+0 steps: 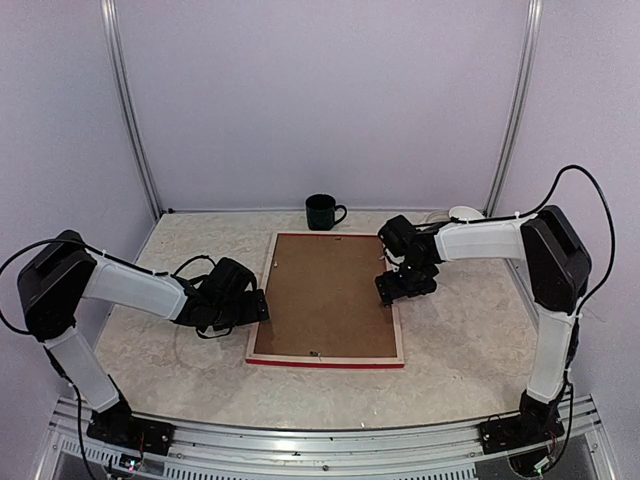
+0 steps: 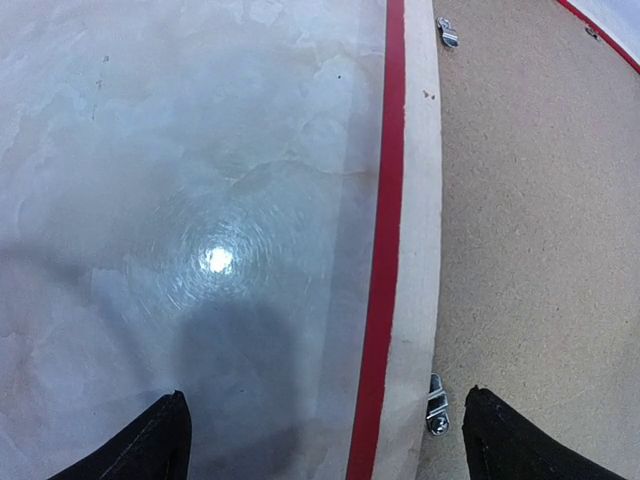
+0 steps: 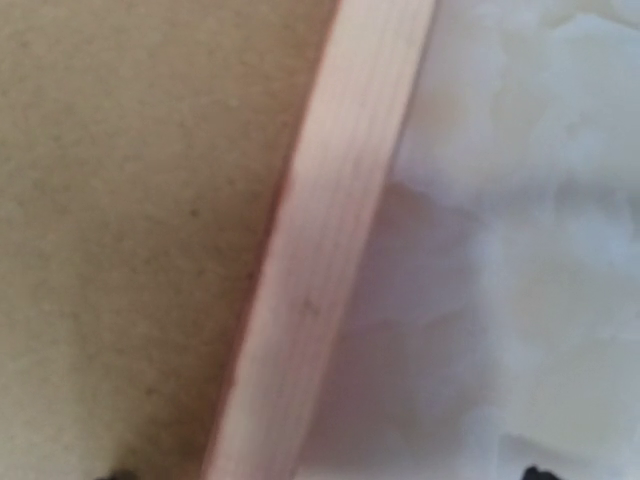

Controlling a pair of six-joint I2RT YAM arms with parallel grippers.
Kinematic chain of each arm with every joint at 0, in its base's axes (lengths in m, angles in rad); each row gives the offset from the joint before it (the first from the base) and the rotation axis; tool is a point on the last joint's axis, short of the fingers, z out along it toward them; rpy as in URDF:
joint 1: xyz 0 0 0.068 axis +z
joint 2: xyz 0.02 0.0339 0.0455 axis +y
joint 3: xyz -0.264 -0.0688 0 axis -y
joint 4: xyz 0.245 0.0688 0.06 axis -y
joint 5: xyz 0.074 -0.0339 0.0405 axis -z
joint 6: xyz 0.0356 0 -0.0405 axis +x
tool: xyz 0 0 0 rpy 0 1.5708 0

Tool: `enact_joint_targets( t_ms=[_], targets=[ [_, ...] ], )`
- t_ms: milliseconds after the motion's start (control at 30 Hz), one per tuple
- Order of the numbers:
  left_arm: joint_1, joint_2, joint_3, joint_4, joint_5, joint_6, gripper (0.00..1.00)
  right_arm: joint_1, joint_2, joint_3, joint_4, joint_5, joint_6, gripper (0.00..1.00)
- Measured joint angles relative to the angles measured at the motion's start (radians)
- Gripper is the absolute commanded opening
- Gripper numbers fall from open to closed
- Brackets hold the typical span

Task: Put the photo into the frame
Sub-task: Press the fastener onto the backboard.

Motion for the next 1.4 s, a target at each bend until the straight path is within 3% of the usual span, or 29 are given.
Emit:
enact_joint_targets(
  t_ms=[433,600,733,800,867,967,1400],
  targets=[
    [0.0,-0.001,-0.007,0.014,-0.001,0.0,0.93,-0.015,-0.003,-0.015,0.019,-0.046,0.007,0.73],
    [0.0,-0.003,-0.012,0.021,-0.001,-0.002,0.93,-0.015,-0.007,-0.026,0.035,-0.062,0.01,0.6],
    [0.002,-0.006,-0.017,0.028,0.0,-0.007,0.93,-0.016,-0.011,-0.039,0.056,-0.076,0.015,0.59],
    [0.002,-0.008,-0.019,0.032,0.0,-0.008,0.93,-0.02,-0.014,-0.049,0.068,-0.084,0.016,0.54],
    [0.002,-0.008,-0.022,0.035,0.0,-0.01,0.93,-0.027,-0.021,-0.067,0.095,-0.109,0.023,0.57],
    [0.003,-0.01,-0.024,0.037,0.001,-0.011,0.93,-0.043,-0.029,-0.087,0.122,-0.145,0.024,0.73],
    [0.003,-0.013,-0.027,0.041,0.004,-0.014,0.93,-0.071,-0.038,-0.072,0.08,-0.163,0.052,0.72]
  ],
)
